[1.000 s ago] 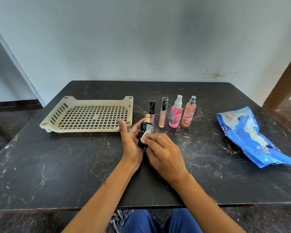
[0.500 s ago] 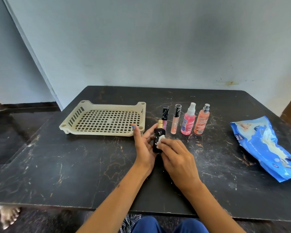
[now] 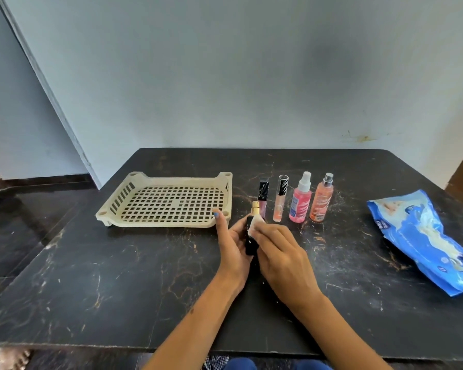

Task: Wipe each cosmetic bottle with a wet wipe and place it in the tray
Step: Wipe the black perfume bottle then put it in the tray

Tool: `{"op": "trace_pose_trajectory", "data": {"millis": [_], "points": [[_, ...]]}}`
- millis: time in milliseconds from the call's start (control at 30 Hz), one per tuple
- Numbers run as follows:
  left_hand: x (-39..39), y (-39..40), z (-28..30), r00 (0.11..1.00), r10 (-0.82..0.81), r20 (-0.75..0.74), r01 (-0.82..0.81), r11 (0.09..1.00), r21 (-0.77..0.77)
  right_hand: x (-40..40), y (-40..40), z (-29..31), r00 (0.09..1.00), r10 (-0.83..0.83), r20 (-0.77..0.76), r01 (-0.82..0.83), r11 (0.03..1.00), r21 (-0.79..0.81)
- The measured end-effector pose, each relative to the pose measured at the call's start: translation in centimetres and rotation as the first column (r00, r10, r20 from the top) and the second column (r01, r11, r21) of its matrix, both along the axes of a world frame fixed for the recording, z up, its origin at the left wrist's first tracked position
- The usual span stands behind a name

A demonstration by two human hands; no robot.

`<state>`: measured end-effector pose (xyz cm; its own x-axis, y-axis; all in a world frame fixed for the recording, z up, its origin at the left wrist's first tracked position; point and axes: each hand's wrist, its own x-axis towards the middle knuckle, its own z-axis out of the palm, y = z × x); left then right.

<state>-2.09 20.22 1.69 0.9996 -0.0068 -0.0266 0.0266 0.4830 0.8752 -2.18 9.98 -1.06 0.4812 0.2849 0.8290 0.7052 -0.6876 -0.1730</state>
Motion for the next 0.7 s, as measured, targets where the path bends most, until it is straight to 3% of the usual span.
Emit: {"op": "trace_pose_trajectory", "data": {"millis": [267, 700], "points": [[0.10, -0.10, 0.51, 0.989, 0.101, -0.110, -0.101, 0.995, 0.000, -0.11, -0.30, -0.63, 0.997, -0.076, 0.028, 0.077, 0.996, -0.035], [0.22, 0.33, 0.73, 0.993, -0.014, -0.116, 0.003, 0.996, -0.093, -0.24, 0.02, -0.51, 0.994, -0.104, -0.034, 0.105, 0.993, 0.049]]}}
